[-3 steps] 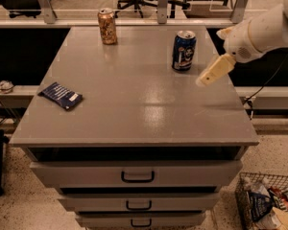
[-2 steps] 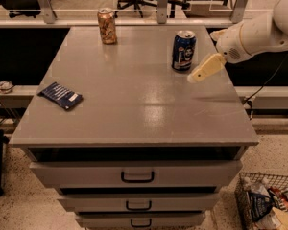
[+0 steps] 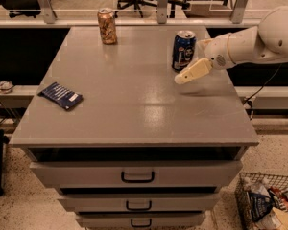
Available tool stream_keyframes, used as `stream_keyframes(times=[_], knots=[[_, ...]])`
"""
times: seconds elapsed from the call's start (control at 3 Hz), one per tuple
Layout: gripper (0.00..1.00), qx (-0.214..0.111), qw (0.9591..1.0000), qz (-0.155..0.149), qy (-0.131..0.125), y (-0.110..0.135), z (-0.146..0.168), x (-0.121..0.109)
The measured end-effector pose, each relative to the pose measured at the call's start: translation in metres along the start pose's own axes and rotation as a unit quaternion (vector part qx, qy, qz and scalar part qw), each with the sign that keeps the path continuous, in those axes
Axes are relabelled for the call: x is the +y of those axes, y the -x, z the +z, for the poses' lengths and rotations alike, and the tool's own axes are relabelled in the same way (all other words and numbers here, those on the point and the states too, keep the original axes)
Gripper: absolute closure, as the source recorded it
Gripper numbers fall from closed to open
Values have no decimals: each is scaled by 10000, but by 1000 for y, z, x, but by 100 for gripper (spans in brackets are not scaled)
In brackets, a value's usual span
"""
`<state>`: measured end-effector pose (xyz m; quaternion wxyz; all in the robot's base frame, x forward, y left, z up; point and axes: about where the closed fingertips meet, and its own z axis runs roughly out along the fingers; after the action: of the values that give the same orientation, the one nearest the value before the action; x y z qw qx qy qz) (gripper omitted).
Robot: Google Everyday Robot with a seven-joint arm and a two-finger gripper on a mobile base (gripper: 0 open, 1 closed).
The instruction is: Knock pepsi can over
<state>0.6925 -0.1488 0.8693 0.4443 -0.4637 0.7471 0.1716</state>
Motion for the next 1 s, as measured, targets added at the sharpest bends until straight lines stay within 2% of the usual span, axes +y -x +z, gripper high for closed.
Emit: stream_keyframes(times=[0.33,0.67,1.0], knots=[[0,-478,9982,225,272,9,11,9],[0,-933,9935,200,614,38,12,31],[0,-1260,9856,104,1127,78,12,74]])
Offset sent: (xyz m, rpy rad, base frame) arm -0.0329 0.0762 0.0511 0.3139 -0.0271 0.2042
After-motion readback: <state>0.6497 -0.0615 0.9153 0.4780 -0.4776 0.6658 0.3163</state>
